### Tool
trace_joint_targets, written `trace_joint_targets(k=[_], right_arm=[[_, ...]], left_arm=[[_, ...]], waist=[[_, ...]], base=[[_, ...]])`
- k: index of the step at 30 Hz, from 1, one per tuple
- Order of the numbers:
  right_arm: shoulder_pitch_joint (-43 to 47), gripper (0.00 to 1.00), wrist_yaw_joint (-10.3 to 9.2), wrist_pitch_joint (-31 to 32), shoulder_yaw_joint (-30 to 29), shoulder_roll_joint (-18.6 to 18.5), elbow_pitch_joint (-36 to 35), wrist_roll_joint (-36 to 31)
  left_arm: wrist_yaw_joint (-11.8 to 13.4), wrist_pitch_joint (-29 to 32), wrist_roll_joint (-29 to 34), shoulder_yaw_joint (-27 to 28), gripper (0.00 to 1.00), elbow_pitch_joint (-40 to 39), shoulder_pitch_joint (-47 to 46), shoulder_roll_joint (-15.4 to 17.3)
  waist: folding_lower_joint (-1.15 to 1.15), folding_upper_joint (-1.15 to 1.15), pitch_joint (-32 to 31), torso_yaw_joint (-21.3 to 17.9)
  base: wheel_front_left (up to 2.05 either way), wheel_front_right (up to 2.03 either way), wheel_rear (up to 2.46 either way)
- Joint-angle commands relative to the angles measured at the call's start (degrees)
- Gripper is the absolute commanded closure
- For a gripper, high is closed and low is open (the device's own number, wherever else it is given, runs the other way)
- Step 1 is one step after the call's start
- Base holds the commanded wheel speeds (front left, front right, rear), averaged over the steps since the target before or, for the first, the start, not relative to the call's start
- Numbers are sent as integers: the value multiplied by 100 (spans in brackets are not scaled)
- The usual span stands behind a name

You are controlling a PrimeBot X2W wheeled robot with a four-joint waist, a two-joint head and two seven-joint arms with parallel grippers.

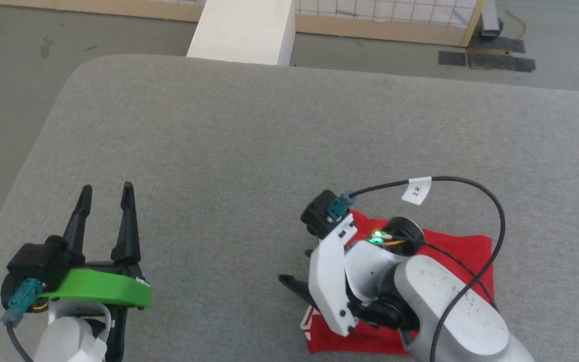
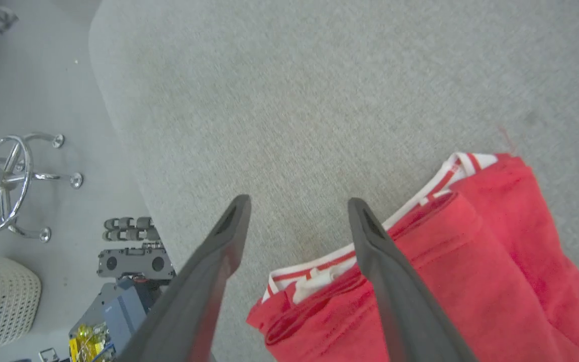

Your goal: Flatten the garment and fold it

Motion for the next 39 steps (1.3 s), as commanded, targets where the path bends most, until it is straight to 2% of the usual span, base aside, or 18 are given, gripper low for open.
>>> trace_joint_targets(k=[1,6,9,14,20,23,31,39], right_arm=[[-98,0,-9,-99,30,10,-83,108],[-132,0,-9,-554,-205,-90,-465,150],[-53,0,-9,-952,-625,-255,-729,-227],[428,0,-9,-1541,-1831,-218,-1112,-977],[1274,0,-9,-1575,-3096,-62,-1368,-1752],[1701,0,-9,-1446,-3463,5,-1423,-1999],[2301,0,-9,-884,-3729,173,-1120,-2249],[2342,0,-9,-429,-3536,235,-631,-2290]], left_arm=[[-12,-22,101,-6,0,15,86,-7],[8,-22,193,-19,0,17,150,4],[58,-22,274,3,0,-55,193,-14],[123,-22,427,8,0,-198,255,-43],[164,-22,566,-64,0,-194,264,-61],[180,-22,599,-68,0,-208,245,-91],[173,-22,547,47,0,-171,254,-102],[114,-22,491,25,0,-93,186,-91]], waist=[[0,0,-119,-124],[0,0,-297,-385],[0,0,-387,-585],[0,0,-455,-868],[0,0,-373,-1026],[0,0,-294,-1025],[0,0,-68,-978],[0,0,73,-815]], base=[[0,0,0],[0,0,0],[0,0,0],[0,0,0],[0,0,0],[0,0,0],[0,0,0],[0,0,0]])
